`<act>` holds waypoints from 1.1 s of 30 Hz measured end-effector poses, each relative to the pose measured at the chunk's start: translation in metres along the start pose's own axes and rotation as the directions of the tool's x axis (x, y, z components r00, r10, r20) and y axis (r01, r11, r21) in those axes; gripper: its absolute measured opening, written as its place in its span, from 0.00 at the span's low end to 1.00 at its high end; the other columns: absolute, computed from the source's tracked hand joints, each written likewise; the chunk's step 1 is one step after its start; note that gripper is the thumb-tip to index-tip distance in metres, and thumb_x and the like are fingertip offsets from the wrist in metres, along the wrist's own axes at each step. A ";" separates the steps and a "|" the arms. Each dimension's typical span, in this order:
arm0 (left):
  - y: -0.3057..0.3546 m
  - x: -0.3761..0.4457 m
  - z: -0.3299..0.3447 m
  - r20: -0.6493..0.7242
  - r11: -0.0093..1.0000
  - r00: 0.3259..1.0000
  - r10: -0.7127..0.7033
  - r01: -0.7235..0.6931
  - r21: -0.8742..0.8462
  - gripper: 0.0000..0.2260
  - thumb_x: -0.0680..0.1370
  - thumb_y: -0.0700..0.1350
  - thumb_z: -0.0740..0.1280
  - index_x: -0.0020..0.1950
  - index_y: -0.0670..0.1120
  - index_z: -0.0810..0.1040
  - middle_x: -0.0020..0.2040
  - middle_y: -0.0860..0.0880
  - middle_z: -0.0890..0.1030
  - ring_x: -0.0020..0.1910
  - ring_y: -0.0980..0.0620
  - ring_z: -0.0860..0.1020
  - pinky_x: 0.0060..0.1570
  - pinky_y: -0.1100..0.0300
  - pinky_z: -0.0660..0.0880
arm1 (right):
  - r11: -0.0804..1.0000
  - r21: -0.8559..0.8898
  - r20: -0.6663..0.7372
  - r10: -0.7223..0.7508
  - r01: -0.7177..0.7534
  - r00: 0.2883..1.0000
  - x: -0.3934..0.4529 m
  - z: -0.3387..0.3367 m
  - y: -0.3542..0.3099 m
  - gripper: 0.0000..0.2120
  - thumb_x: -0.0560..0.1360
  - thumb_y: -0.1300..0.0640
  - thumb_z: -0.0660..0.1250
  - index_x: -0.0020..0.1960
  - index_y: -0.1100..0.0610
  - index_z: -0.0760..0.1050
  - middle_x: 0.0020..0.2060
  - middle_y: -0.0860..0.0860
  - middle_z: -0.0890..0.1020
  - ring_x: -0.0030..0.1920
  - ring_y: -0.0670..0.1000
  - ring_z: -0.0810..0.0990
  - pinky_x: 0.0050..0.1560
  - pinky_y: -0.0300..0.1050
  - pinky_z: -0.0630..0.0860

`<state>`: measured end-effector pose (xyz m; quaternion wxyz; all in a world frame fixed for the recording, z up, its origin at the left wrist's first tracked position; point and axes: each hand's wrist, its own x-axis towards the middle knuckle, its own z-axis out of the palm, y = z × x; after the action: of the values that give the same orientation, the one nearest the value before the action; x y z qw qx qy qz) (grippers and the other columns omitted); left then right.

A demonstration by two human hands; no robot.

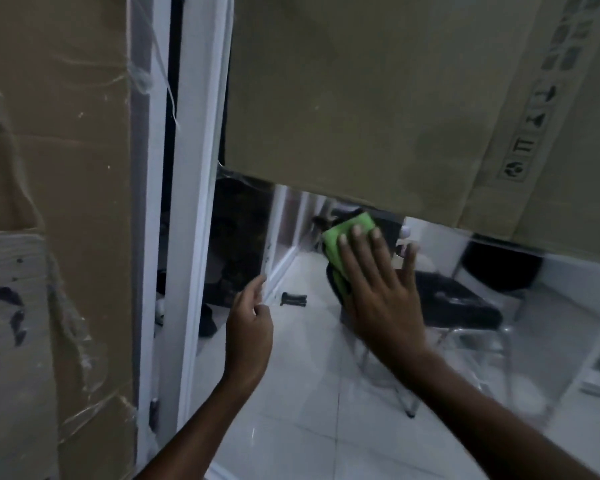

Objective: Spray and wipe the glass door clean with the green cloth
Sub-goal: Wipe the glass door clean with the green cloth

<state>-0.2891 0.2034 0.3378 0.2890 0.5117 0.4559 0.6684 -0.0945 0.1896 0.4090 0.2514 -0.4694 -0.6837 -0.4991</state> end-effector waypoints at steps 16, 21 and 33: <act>0.039 -0.033 0.032 0.162 0.828 0.846 0.508 -0.531 0.180 0.23 0.80 0.32 0.59 0.71 0.51 0.72 0.76 0.53 0.66 0.73 0.61 0.66 0.64 0.65 0.72 | 0.903 -0.119 -0.127 0.399 -0.413 0.908 -0.064 -0.049 0.097 0.33 0.83 0.59 0.61 0.82 0.62 0.49 0.82 0.61 0.53 0.81 0.63 0.53 0.69 0.83 0.45; 0.063 -0.027 0.058 0.242 0.820 0.835 0.494 -0.540 0.190 0.24 0.81 0.36 0.54 0.77 0.49 0.66 0.78 0.52 0.66 0.77 0.60 0.61 0.76 0.56 0.63 | 0.962 -0.005 -0.070 0.271 -0.272 0.960 -0.073 -0.029 0.047 0.38 0.79 0.60 0.62 0.83 0.58 0.46 0.82 0.58 0.48 0.82 0.60 0.48 0.65 0.86 0.54; 0.077 -0.034 0.067 0.239 0.871 0.888 0.392 -0.442 0.215 0.27 0.80 0.31 0.56 0.78 0.49 0.64 0.78 0.48 0.63 0.77 0.50 0.63 0.74 0.48 0.65 | 0.651 -0.051 -0.213 0.734 -0.757 0.645 -0.118 -0.070 0.140 0.32 0.84 0.54 0.53 0.83 0.60 0.44 0.82 0.59 0.51 0.82 0.60 0.50 0.71 0.82 0.43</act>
<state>-0.2086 0.1634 0.3976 0.1083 0.6927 0.3897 0.5972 0.0729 0.0881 0.4024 0.4607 -0.6800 -0.3694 -0.4347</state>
